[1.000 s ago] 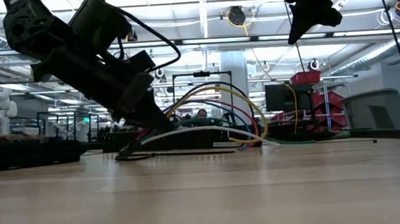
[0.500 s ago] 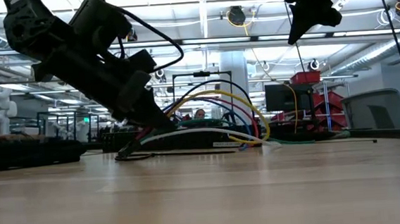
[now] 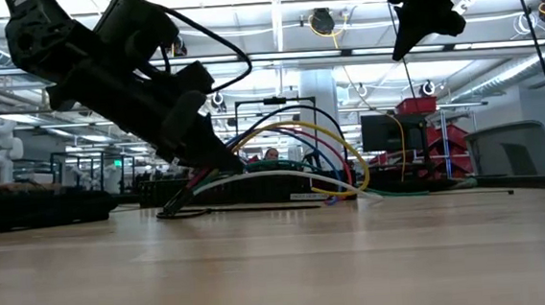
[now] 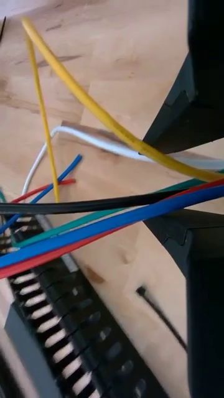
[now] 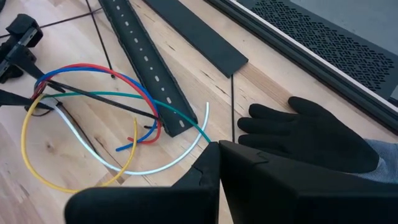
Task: Ziptie cables
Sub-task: Wrap the cable wires using a zip tie
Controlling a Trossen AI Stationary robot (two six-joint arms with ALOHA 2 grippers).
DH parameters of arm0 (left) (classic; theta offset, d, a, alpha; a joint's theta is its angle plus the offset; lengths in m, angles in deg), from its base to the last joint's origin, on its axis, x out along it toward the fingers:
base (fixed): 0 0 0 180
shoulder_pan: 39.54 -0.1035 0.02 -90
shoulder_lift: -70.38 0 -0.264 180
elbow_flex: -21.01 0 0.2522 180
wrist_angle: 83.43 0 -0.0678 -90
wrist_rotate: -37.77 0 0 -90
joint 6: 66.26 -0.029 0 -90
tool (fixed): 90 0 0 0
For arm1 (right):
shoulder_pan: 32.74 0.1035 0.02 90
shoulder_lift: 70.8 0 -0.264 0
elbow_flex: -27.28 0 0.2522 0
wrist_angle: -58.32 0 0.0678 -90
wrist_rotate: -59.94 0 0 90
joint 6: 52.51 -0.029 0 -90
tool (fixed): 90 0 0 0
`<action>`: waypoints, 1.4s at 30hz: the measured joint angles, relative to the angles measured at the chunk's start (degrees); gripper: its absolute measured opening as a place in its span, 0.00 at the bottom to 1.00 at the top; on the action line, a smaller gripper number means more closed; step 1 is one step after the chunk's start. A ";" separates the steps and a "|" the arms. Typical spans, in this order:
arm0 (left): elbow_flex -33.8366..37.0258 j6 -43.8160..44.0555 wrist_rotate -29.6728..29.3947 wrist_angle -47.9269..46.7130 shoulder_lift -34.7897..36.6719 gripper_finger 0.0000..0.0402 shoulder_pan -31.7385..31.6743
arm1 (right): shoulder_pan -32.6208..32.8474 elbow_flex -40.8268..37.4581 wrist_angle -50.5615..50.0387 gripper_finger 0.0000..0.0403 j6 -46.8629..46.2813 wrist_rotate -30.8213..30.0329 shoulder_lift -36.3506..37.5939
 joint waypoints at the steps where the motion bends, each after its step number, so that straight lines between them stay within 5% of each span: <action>1: -0.01 0.55 0.83 -0.40 0.00 0.35 -0.04 | 0.00 0.00 0.00 0.00 0.17 0.00 0.00; 42: -0.01 3.90 6.60 -10.95 8.58 0.35 -1.43 | 0.02 -0.02 -0.80 0.00 1.03 -0.18 0.02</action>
